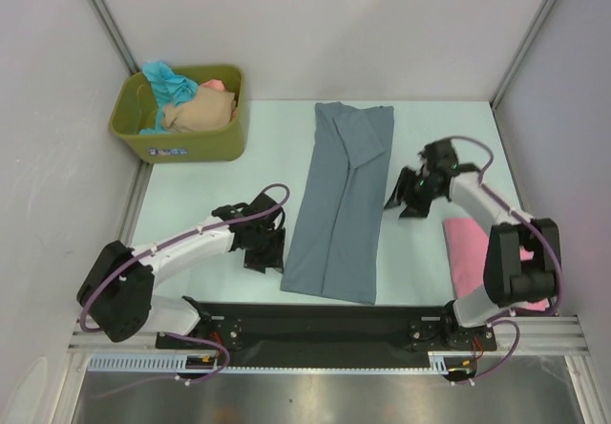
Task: Fold and stack the t-shirts
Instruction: Fold the tshirt
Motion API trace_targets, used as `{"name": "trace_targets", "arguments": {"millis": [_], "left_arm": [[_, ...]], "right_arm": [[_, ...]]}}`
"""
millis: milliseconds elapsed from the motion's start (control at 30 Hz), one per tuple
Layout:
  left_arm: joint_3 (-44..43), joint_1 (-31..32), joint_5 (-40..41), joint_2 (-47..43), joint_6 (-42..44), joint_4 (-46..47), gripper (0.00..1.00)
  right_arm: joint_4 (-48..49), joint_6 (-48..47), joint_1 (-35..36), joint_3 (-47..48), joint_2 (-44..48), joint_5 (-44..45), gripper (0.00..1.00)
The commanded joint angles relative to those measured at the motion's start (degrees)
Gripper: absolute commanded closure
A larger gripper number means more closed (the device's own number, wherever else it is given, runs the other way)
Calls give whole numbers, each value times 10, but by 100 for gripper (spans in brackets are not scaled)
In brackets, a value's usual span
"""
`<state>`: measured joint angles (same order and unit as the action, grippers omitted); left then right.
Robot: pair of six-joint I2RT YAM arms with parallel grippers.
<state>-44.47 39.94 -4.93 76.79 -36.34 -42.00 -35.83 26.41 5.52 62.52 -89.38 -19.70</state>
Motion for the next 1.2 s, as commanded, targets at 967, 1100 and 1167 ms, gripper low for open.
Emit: {"name": "trace_targets", "arguments": {"millis": [967, 1100, 1167], "left_arm": [[46, -13, -84, 70, 29, 103, 49], [51, -13, -87, 78, 28, 110, 53], [55, -13, -83, 78, 29, 110, 56]], "right_arm": [[143, 235, 227, -473, 341, -81, 57], [172, 257, 231, -490, 336, -96, 57], [171, 259, 231, -492, 339, -90, 57]]}}
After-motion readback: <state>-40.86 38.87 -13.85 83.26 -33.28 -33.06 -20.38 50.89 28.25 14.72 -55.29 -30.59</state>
